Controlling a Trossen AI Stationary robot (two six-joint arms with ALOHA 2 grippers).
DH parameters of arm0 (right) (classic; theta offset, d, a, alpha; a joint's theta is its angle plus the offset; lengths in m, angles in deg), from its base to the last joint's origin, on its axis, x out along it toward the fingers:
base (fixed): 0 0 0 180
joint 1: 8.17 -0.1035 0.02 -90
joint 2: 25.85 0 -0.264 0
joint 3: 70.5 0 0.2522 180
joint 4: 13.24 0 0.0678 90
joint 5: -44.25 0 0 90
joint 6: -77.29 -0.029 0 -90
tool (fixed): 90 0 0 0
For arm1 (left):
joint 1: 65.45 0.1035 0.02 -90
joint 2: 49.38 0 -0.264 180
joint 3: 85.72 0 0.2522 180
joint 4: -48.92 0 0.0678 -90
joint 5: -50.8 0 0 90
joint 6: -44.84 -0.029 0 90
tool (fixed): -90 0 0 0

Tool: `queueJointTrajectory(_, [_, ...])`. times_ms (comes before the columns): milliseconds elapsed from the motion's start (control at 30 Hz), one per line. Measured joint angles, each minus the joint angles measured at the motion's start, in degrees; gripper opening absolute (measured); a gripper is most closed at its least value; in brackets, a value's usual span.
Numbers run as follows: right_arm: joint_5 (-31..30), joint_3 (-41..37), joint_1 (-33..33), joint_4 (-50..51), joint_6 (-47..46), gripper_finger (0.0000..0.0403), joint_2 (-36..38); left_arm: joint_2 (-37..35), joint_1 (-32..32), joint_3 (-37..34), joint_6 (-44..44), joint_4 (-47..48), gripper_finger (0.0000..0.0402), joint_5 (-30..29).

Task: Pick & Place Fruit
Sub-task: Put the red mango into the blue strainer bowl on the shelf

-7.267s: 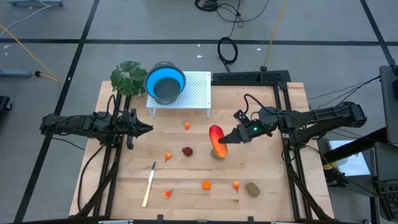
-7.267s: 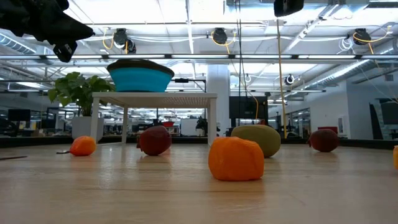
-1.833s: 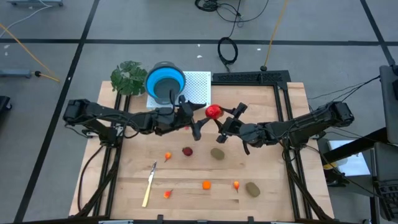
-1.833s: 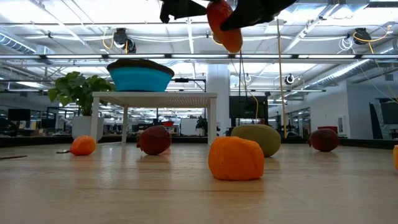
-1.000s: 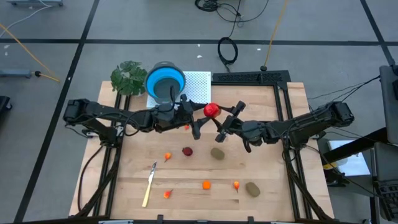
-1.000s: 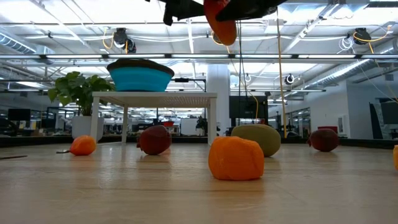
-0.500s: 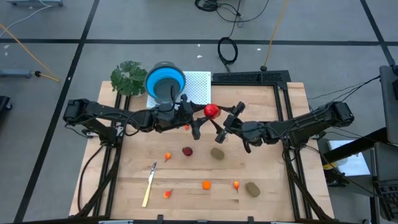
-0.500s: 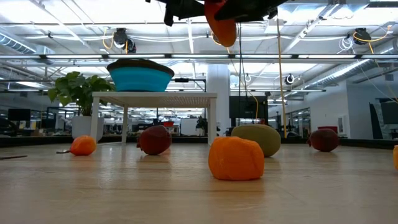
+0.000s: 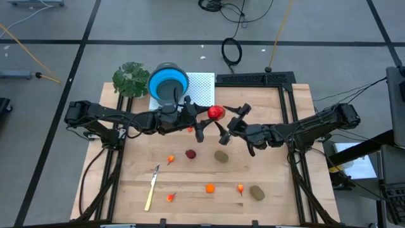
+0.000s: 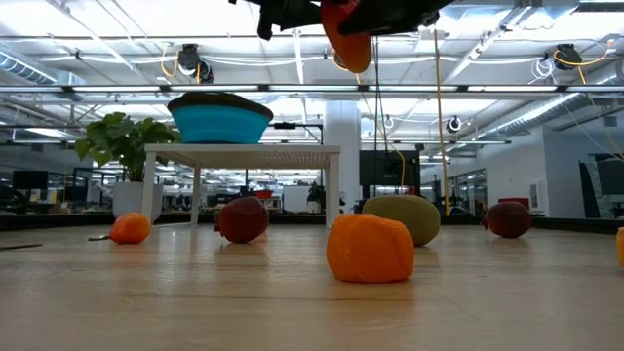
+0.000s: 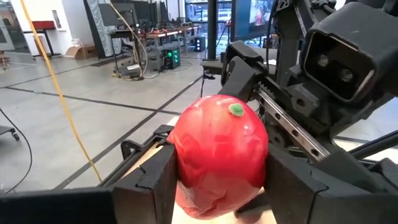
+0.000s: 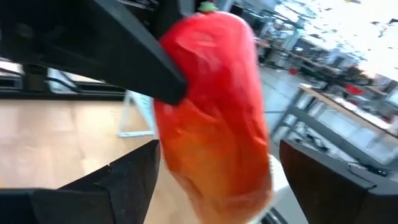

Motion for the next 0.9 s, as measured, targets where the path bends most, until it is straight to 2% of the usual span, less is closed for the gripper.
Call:
queueJointTrajectory(400, [-1.02, 0.06, -0.18, 3.98, -0.85, 0.0322, 1.96, -1.34, 0.0, 0.0, -0.52, 0.28, 0.0191, -0.19])
queueJointTrajectory(667, [-1.0, 0.02, -2.09, 15.95, -9.15, 0.0322, 5.36, -6.82, 0.34, 0.0, 0.03, 4.73, 0.0192, -7.25])
queueJointTrajectory(900, [0.77, 0.02, -2.97, 23.94, -16.36, 0.0309, 8.07, -10.74, 2.51, 0.0, 8.2, 10.83, 0.019, -10.12])
